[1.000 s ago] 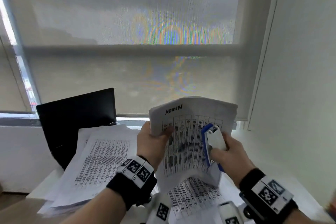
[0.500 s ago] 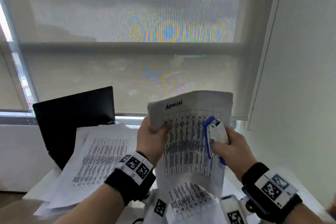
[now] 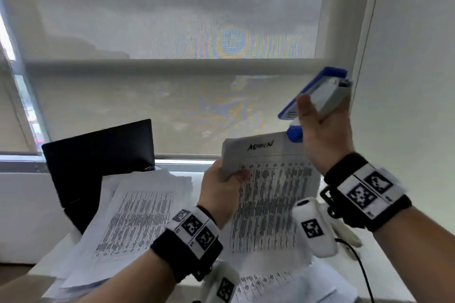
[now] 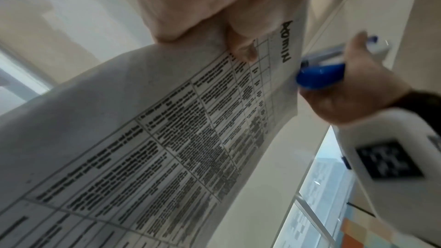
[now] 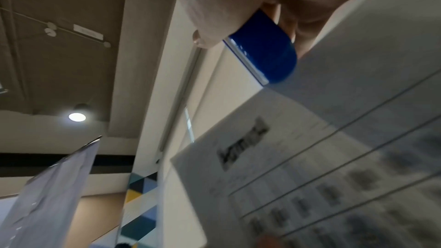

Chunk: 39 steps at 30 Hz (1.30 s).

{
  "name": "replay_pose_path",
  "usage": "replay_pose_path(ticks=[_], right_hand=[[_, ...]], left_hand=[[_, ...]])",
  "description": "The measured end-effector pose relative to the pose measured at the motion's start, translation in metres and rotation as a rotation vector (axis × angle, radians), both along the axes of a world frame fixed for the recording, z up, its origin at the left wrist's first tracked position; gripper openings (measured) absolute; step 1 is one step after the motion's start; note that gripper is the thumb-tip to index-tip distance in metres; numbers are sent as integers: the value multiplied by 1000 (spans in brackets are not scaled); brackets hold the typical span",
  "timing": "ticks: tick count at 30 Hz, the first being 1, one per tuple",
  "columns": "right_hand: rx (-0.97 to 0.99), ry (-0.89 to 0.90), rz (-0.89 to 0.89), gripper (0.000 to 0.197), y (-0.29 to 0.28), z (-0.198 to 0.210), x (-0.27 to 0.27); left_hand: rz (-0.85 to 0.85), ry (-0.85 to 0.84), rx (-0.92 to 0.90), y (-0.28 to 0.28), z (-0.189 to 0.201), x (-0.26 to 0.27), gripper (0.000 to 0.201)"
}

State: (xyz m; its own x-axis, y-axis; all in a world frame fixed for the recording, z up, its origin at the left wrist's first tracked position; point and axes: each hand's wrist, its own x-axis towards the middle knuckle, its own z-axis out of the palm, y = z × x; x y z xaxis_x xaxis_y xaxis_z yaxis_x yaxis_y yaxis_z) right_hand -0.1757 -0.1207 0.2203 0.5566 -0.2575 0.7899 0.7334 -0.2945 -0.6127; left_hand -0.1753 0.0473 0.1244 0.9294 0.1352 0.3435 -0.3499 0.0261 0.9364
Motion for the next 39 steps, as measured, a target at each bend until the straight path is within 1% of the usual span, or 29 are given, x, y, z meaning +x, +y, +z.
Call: replay_pose_path(ticks=[1, 3, 4, 7, 9, 12, 14, 16, 18, 20, 22, 23, 24, 26, 29, 31, 32, 33, 35, 36, 37, 39], right_hand=[[-27, 8, 15, 58, 8, 3, -1], [-67, 3, 55, 42, 23, 5, -2], [-92, 3, 67, 40, 29, 5, -5], [-185, -21, 58, 51, 43, 4, -8], [-208, -34, 41, 52, 50, 4, -9], [-178, -71, -25, 37, 57, 7, -9], [-171, -68, -41, 30, 61, 8, -6], [-179, -20, -16, 31, 63, 9, -3], [-144, 13, 51, 34, 65, 10, 0], [-81, 8, 73, 27, 60, 12, 2], [-25, 38, 48, 19, 47, 12, 5], [-18, 81, 35, 18, 40, 9, 6], [-27, 142, 17, 18, 30, 1, 10], [-69, 316, -31, 20, 10, -24, 17], [-248, 758, -118, 26, -25, -85, 28], [-397, 1058, -171, 29, -48, -135, 37], [-479, 1181, -187, 30, -58, -160, 44], [-557, 1270, -210, 31, -67, -182, 51], [-598, 1353, -261, 30, -75, -207, 57], [-594, 1376, -291, 29, -79, -213, 62], [-594, 1386, -311, 29, -79, -214, 66], [-661, 1425, -350, 28, -86, -219, 84]], left_hand=[[-11, -4, 5, -4, 1, -2, 16], [-39, -20, 1, -11, 4, -5, 19], [-57, -28, -8, -13, 5, -6, 20], [-97, -67, -13, -15, 10, -12, 20], [-100, -91, 27, -14, 11, -14, 21], [-110, -115, 107, -12, 11, -17, 24], [-111, -107, 111, -10, 13, -17, 26], [-118, -66, 119, -6, 12, -15, 22], [-105, 9, 121, -2, 8, -11, 18], [-85, 127, 50, 8, 1, -7, 17], [-52, 246, -60, 26, -5, 1, 13], [-19, 281, -86, 42, -6, 7, 11], [23, 307, -75, 57, -7, 14, 19], [108, 355, 19, 93, -6, 28, 41], [243, 404, 247, 155, 3, 45, 36], [361, 440, 430, 191, 11, 54, 47], [409, 453, 553, 205, 13, 59, 46], [451, 479, 673, 216, 14, 63, 37], [507, 506, 866, 234, 9, 74, 17], [533, 513, 936, 241, 2, 82, 14], [565, 523, 982, 246, -5, 90, 18], [645, 538, 999, 249, -19, 107, 34]])
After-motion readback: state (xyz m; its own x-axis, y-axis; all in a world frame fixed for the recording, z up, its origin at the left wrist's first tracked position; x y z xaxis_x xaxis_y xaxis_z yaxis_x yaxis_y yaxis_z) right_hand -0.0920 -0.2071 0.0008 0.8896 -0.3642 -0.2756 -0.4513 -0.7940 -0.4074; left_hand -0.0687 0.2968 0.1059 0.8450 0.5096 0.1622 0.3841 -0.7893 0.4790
